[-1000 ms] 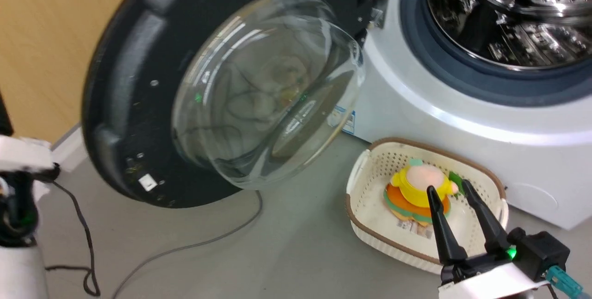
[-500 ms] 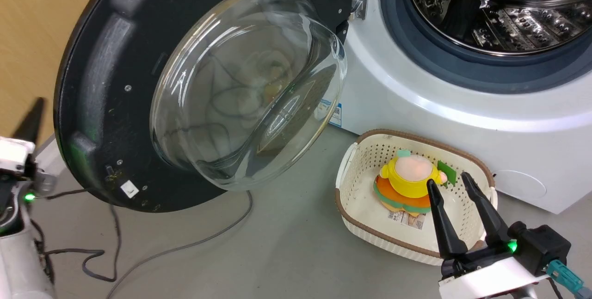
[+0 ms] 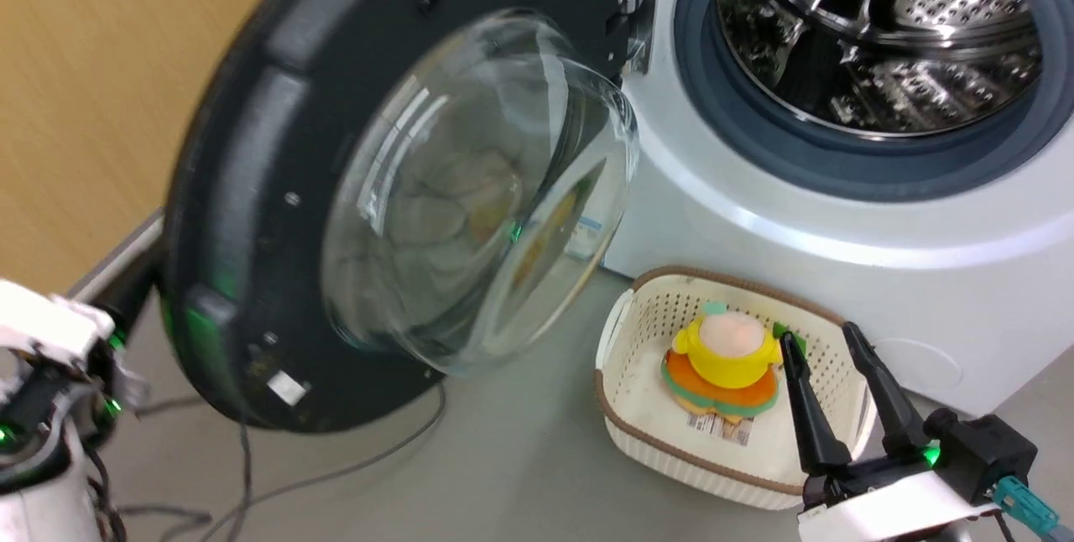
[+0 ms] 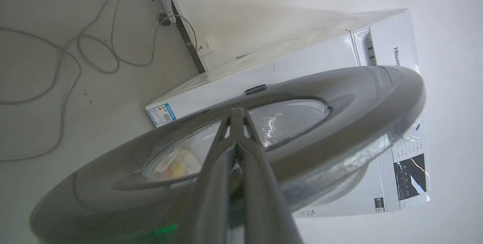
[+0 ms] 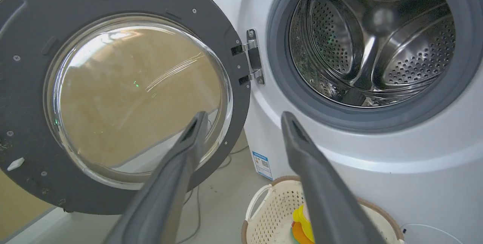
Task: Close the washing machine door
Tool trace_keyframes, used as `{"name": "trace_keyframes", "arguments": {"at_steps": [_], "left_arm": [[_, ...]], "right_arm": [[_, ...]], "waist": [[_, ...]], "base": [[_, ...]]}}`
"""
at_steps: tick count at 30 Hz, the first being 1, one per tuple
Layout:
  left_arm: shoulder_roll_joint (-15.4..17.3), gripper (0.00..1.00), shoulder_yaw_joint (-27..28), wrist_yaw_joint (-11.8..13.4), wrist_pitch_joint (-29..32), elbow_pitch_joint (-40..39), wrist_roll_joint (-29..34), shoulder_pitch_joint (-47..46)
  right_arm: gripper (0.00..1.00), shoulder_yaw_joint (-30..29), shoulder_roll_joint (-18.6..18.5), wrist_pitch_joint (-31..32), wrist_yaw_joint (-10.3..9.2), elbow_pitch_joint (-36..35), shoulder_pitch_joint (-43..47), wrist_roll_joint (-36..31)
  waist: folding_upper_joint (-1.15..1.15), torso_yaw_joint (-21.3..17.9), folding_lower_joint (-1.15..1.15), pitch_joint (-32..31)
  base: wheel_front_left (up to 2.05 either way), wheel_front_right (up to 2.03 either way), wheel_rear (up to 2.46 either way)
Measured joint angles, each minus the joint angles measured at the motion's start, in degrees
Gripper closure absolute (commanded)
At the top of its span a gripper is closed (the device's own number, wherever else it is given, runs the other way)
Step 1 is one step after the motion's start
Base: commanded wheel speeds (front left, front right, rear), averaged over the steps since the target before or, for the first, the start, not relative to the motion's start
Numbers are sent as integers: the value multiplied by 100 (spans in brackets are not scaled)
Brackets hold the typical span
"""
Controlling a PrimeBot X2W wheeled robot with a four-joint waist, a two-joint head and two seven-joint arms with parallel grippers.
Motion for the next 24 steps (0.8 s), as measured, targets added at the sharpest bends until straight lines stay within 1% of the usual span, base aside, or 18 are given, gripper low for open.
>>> {"name": "trace_keyframes", "arguments": {"at_steps": [6, 11, 19, 24], "left_arm": [[-372, 100, -278, 187, 379, -689, -58, 677], [-665, 100, -573, 413, 587, -1244, -256, 1196], [-745, 100, -1118, 552, 568, -1745, -661, 1858], [-769, 100, -1662, 563, 224, -1936, -1022, 2173]], "right_arm": [[0, -112, 63, 0, 0, -4, 147, 11], [0, -175, 94, 0, 0, -13, 226, 9], [0, -285, 121, 0, 0, -20, 295, -11], [0, -313, 116, -1, 0, -22, 298, -29]], "waist": [[0, -95, 0, -240], [0, -230, 0, -384], [0, -581, -1, -460], [0, -881, 0, -442]], "base": [[0, 0, 0], [0, 0, 0], [0, 0, 0], [0, 0, 0]]}}
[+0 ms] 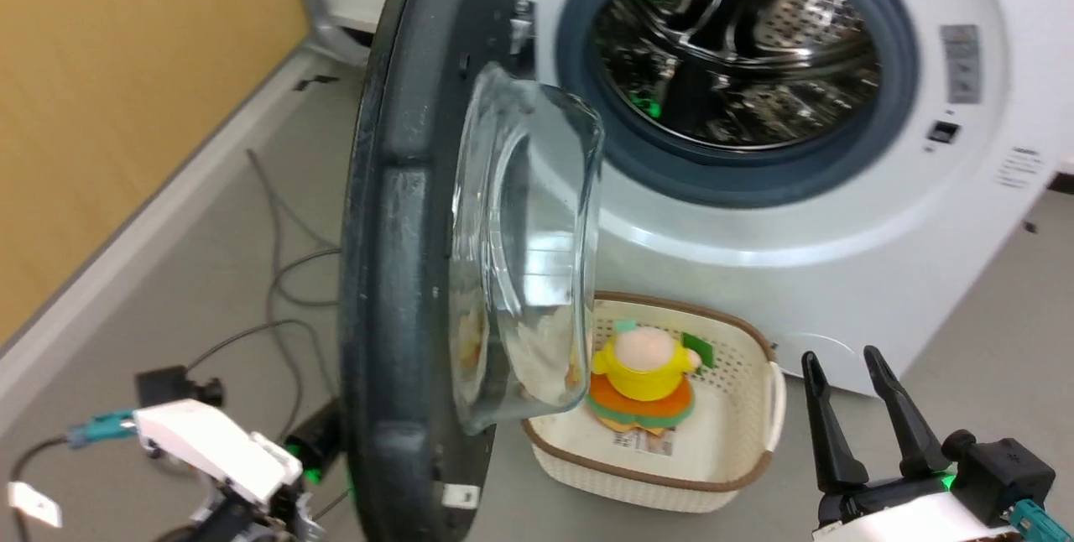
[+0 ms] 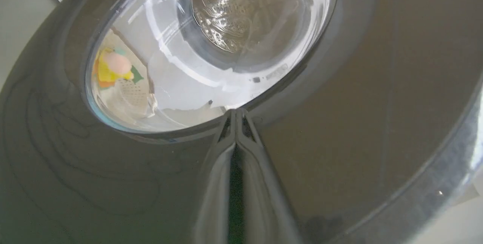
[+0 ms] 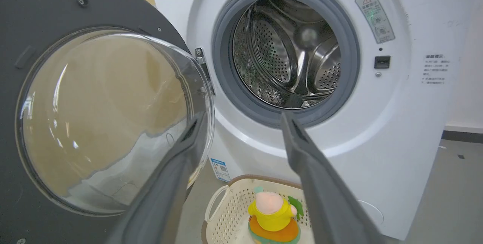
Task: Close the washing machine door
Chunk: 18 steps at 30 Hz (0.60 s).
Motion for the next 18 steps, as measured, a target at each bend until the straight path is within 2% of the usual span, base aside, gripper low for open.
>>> {"name": "trace_keyframes", "arguments": {"at_steps": [10, 13, 15, 18], "left_arm": [[-7, 100, -1109, -16, -961, -104, -747, 243], [-11, 100, -1374, -126, -1185, -55, -769, 231], [-10, 100, -1836, -314, -1793, 186, -832, -28], [-12, 100, -2039, -401, -2148, 326, -921, -306]], "right_arm": [[0, -18, -81, 0, 0, -34, -5, -25], [0, -22, -108, 1, 0, -52, -25, -24], [0, -31, -118, 1, 0, -68, -84, -25], [0, -8, -112, 1, 0, -83, -144, -24]], "waist": [[0, -772, 0, 145], [0, -1037, 0, 228], [0, -1610, 0, 426], [0, -1910, 0, 543]], "base": [[0, 0, 0], [0, 0, 0], [0, 0, 0], [0, 0, 0]]}}
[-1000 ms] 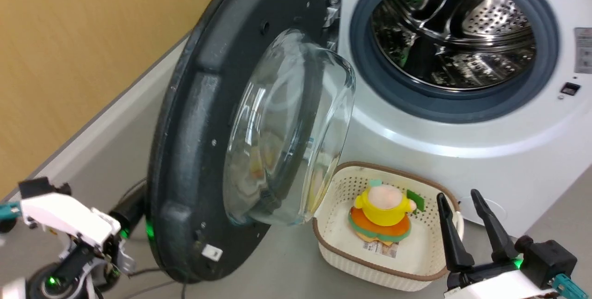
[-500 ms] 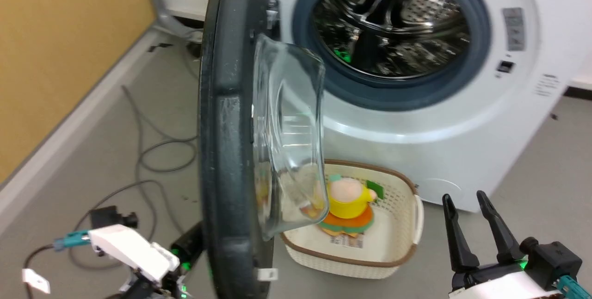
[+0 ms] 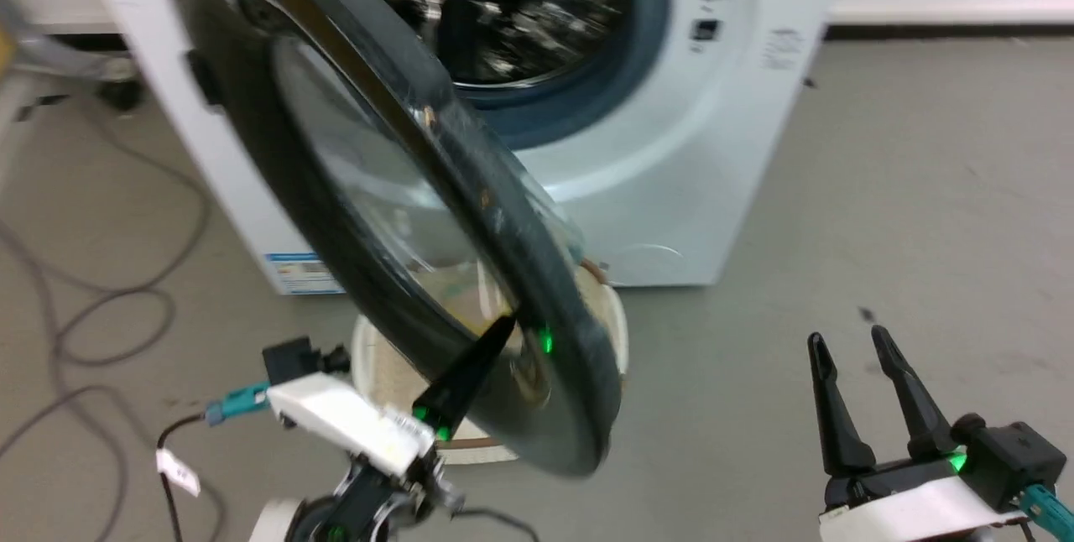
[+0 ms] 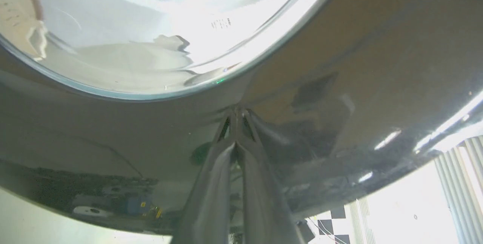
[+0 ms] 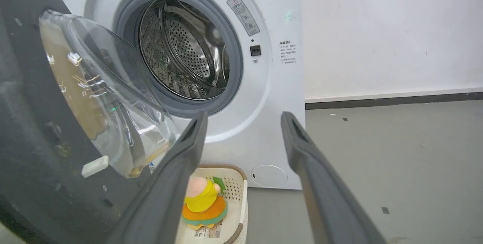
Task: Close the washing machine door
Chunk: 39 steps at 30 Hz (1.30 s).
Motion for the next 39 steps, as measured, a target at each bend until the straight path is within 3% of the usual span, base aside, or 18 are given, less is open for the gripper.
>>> {"name": "trace_keyframes", "arguments": {"at_steps": [12, 22, 26, 33, 36, 39], "left_arm": [[-14, 100, -346, -121, -1292, 1168, 194, -1421], [-22, 100, -449, -167, -2097, 2502, 243, -2866], [-24, 100, -481, -234, -2324, 3034, 241, -3325], [-22, 100, -702, -597, -2363, 3566, 122, -3500], [13, 100, -916, -750, -2357, 3576, 300, -3367], [231, 100, -1282, -872, -2597, 3440, 886, -3071]], "right_arm": [[0, 87, 81, -1, 0, 27, -101, 55], [0, 238, 155, -1, 0, 29, -237, 98], [0, 231, 167, -1, 0, 29, -247, 103], [0, 182, 192, -1, 0, 29, -248, 103], [0, 138, 199, -1, 0, 27, -244, 99], [0, 65, 200, -1, 0, 18, -224, 83]], "waist": [[0, -1180, 0, 478], [0, -1815, 0, 815], [0, -1885, 0, 898], [0, -1685, 1, 809], [0, -1529, 0, 711], [0, -1333, 0, 594]], "base": [[0, 0, 0], [0, 0, 0], [0, 0, 0], [0, 0, 0], [0, 0, 0], [0, 0, 0]]}}
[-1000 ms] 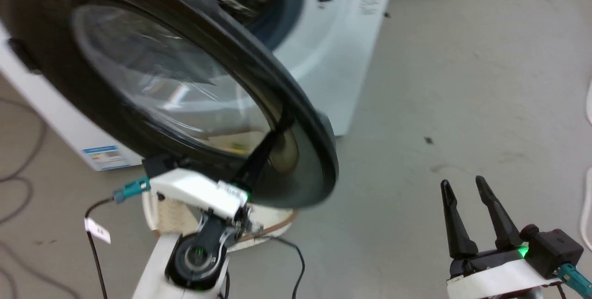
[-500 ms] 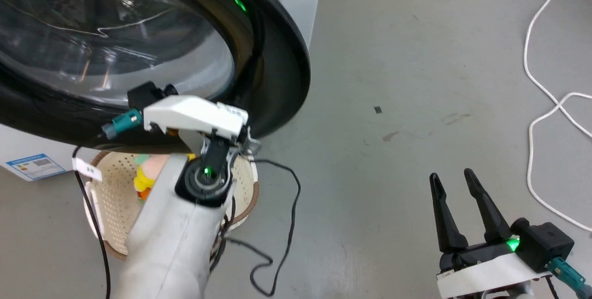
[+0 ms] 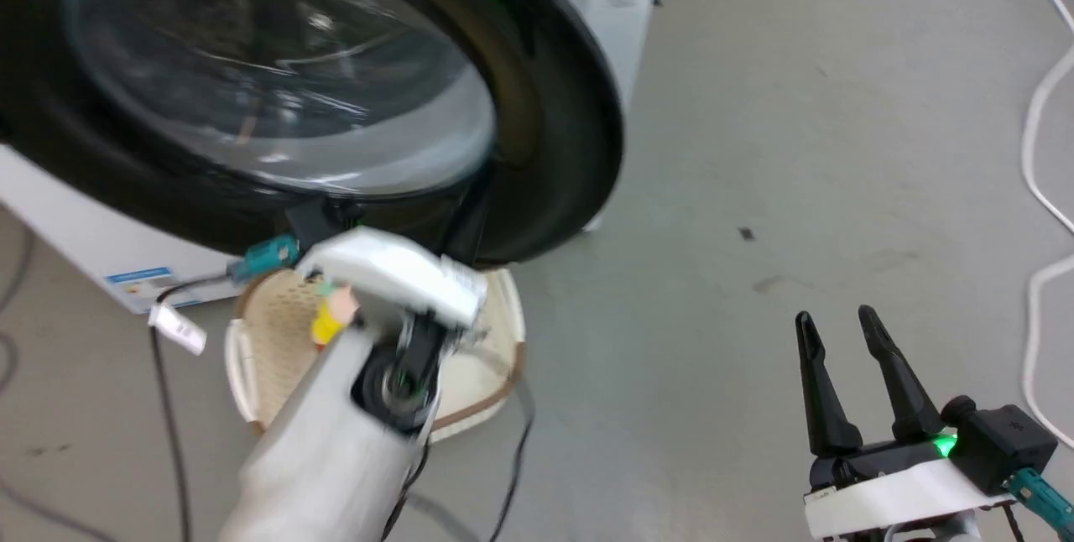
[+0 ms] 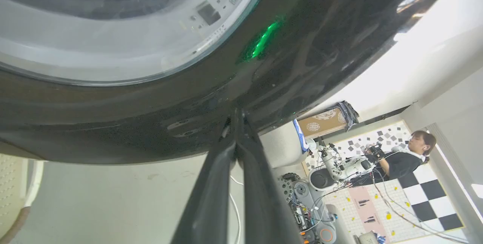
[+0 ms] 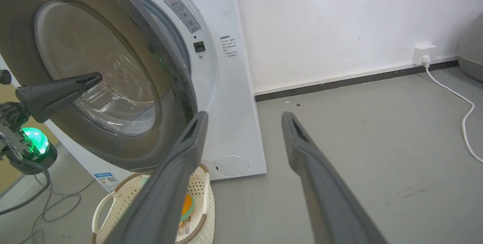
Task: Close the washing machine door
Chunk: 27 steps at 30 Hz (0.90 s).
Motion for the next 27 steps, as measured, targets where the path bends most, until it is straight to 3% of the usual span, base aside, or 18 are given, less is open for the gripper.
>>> {"name": "trace_keyframes", "arguments": {"at_steps": [8, 15, 22, 27], "left_arm": [[831, 100, -671, -12, -811, -698, 1573, 834], [1461, 100, -442, 512, -1028, -1648, 2841, 1405], [1536, 100, 299, 1187, -1035, -2677, 4139, 2254], [1392, 100, 621, 1471, -1035, -3006, 4585, 2869]], "right_arm": [[0, -96, -60, 0, 0, -19, 118, -40], [0, -55, -112, 0, 0, -19, 213, -53], [0, -81, -129, 0, 0, -44, 274, -85], [0, -68, -140, 0, 0, -65, 306, -85]], "waist": [[0, 643, 0, -353], [0, 1211, 0, -613], [0, 1611, 0, -816], [0, 1778, 0, -914]], "base": [[0, 0, 0], [0, 0, 0], [0, 0, 0], [0, 0, 0]]}}
